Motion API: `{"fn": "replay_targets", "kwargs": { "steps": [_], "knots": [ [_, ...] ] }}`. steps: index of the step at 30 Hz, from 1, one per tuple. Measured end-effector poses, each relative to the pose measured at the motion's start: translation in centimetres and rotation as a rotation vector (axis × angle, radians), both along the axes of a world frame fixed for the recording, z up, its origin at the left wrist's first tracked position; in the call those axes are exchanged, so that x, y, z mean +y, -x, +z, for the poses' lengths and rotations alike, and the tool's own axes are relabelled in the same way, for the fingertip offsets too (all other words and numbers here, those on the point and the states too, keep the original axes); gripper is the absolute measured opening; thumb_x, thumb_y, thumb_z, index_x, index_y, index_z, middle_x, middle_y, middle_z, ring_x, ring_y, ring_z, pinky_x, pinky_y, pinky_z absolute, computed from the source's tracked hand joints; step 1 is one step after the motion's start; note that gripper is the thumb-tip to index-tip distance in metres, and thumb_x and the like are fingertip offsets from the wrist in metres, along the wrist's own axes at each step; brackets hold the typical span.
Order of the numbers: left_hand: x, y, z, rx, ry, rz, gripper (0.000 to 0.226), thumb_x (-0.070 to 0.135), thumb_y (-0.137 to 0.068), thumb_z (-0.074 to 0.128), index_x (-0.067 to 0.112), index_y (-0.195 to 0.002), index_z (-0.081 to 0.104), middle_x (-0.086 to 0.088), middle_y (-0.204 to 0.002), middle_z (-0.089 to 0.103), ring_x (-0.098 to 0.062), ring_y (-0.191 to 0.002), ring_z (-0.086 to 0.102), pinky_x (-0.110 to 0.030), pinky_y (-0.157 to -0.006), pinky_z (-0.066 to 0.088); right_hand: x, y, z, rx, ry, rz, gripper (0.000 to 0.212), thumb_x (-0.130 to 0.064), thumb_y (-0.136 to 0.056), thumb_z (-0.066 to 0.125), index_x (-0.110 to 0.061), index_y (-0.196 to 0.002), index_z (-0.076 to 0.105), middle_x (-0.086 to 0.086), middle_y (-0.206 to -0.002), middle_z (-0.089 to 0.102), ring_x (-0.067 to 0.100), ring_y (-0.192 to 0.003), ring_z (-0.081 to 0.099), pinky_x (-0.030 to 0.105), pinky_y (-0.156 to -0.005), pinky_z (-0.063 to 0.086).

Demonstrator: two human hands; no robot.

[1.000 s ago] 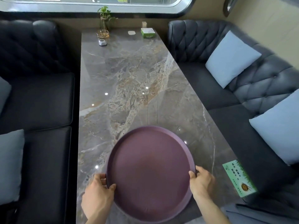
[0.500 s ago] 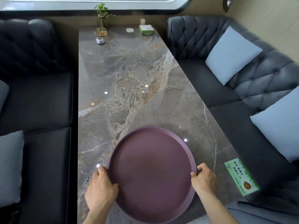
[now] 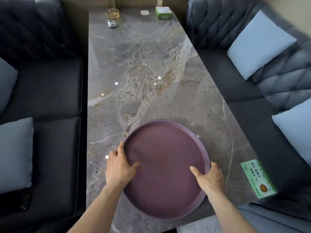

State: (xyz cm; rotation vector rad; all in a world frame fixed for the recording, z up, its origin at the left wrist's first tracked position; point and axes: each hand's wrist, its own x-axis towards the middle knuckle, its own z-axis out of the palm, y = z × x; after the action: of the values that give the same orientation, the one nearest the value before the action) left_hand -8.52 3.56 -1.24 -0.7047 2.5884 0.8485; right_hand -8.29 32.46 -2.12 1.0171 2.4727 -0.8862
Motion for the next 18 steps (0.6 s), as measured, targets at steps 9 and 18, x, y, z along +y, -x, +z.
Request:
{"fn": "replay_targets", "kwargs": {
  "steps": [9, 18],
  "knots": [
    [-0.5, 1.3, -1.4, -0.028, -0.060, 0.147, 0.099, 0.033, -0.063, 0.086, 0.020, -0.146, 0.034, -0.019, -0.136, 0.047, -0.038, -0.129, 0.044, -0.046, -0.105, 0.041, -0.1, 1.4, 0.3, 0.004, 0.025, 0.003, 0.098, -0.045, -0.072, 0.084, -0.009, -0.149, 0.035, 0.019, -0.148, 0.045, 0.040, -0.134, 0.045, 0.052, -0.106, 0.040],
    [-1.9, 4.5, 1.7, 0.064, -0.128, 0.287, 0.073, 0.024, -0.072, 0.075, 0.024, -0.139, 0.046, -0.011, -0.126, 0.058, -0.032, -0.110, 0.061, -0.039, -0.087, 0.047, -0.9, 8.9, 4.3, 0.132, 0.102, 0.061, 0.099, -0.046, -0.065, 0.087, -0.014, -0.146, 0.040, 0.013, -0.145, 0.048, 0.035, -0.131, 0.049, 0.052, -0.107, 0.043]
  ]
}}
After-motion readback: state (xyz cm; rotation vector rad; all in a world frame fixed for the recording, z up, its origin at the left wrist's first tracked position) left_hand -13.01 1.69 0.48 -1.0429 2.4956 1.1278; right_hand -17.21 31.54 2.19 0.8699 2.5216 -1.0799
